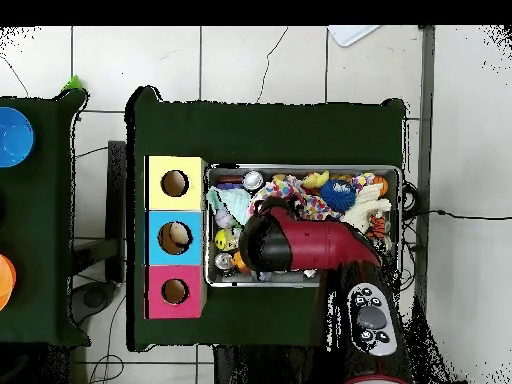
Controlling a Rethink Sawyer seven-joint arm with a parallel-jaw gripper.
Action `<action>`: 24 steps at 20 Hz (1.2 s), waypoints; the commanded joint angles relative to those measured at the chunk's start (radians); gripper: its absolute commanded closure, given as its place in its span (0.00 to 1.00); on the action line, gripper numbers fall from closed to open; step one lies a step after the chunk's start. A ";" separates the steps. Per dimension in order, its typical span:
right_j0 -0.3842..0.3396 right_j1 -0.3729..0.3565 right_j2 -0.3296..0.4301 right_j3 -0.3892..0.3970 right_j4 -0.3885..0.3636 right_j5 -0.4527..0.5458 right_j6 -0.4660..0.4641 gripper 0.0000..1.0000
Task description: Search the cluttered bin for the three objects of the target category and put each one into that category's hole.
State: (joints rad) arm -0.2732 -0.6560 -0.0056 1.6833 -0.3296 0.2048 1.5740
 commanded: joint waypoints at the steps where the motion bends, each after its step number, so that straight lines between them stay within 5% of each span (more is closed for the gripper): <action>1: 0.026 0.073 0.009 -0.061 -0.089 -0.053 0.054 0.00; 21: 0.043 0.129 -0.035 -0.099 -0.147 -0.129 0.093 0.00; 22: 0.045 0.131 -0.038 -0.102 -0.152 -0.135 0.087 1.00; 24: 0.044 0.125 -0.036 -0.099 -0.145 -0.125 0.086 1.00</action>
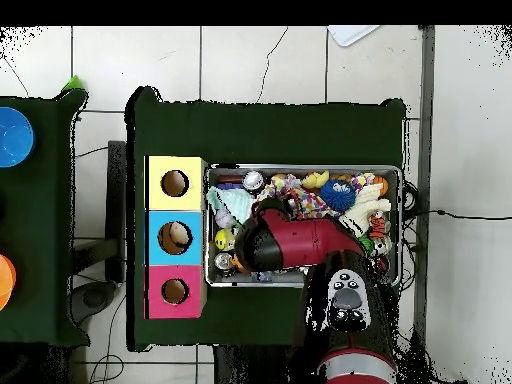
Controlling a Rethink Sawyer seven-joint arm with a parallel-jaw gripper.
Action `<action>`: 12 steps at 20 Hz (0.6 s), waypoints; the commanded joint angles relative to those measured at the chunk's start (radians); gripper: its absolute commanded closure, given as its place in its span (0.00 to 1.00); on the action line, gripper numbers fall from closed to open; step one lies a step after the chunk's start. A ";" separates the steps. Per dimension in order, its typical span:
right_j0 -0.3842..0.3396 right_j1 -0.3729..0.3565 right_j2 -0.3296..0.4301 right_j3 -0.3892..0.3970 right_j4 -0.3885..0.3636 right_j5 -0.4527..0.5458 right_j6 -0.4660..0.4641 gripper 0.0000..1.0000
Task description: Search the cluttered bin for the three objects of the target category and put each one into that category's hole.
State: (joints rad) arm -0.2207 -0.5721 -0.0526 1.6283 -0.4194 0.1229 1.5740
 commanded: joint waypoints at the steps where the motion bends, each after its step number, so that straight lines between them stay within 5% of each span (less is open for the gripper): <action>1: -0.010 0.039 0.009 -0.038 -0.054 -0.043 0.086 1.00; 8: 0.003 0.010 0.017 -0.001 -0.002 0.019 0.115 1.00; 12: -0.041 -0.083 0.114 0.105 0.070 0.119 0.122 1.00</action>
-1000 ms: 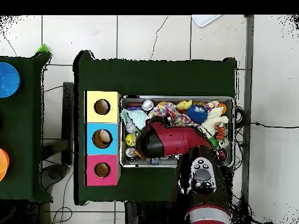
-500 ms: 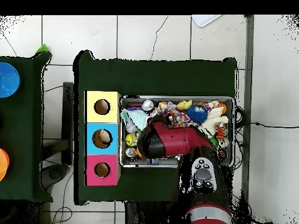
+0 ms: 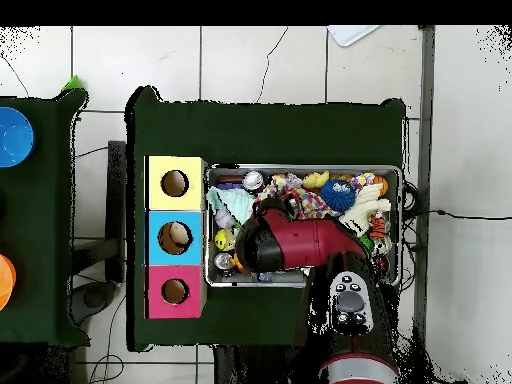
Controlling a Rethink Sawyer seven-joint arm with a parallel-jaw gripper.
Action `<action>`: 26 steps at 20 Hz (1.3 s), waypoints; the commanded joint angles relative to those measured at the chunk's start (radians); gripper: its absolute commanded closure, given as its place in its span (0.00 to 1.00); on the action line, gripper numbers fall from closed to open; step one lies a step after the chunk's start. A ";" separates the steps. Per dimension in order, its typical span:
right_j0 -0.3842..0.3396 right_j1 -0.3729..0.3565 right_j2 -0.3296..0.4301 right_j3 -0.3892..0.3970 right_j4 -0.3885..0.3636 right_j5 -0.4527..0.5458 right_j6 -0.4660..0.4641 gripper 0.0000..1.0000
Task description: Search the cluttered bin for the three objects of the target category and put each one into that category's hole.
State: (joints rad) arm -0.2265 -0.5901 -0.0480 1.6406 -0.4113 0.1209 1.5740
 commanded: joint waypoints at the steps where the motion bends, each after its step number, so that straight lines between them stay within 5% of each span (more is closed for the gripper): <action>1: -0.035 -0.099 0.125 0.116 0.084 0.152 0.126 1.00; 6: 0.000 -0.201 0.132 0.183 0.187 0.258 0.169 1.00; 26: 0.167 -0.288 0.025 0.182 0.365 0.386 0.225 1.00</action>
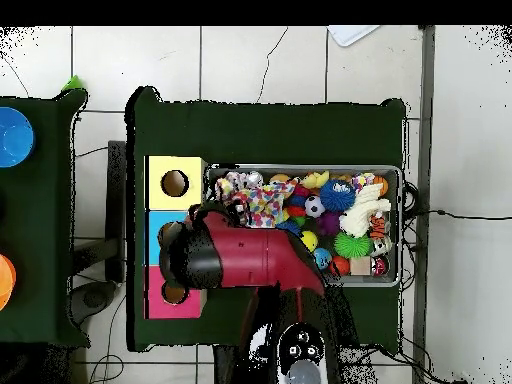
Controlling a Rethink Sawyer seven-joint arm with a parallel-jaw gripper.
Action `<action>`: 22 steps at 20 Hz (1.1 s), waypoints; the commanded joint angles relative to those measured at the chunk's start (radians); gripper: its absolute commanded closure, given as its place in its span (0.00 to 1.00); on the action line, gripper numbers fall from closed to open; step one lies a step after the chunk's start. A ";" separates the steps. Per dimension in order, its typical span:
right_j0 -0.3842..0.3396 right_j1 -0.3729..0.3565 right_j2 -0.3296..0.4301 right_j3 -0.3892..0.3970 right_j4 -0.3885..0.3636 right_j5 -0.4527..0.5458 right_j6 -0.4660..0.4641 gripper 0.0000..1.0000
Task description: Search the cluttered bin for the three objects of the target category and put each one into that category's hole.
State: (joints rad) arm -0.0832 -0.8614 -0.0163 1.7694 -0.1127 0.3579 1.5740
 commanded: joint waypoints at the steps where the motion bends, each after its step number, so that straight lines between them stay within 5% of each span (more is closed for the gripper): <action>1: 0.028 -0.014 -0.009 0.046 0.074 0.156 0.226 1.00; 22: 0.197 -0.100 -0.125 -0.010 0.193 0.349 0.297 1.00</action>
State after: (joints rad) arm 0.0954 -0.9349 -0.1169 1.7690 0.0280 0.5411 1.5771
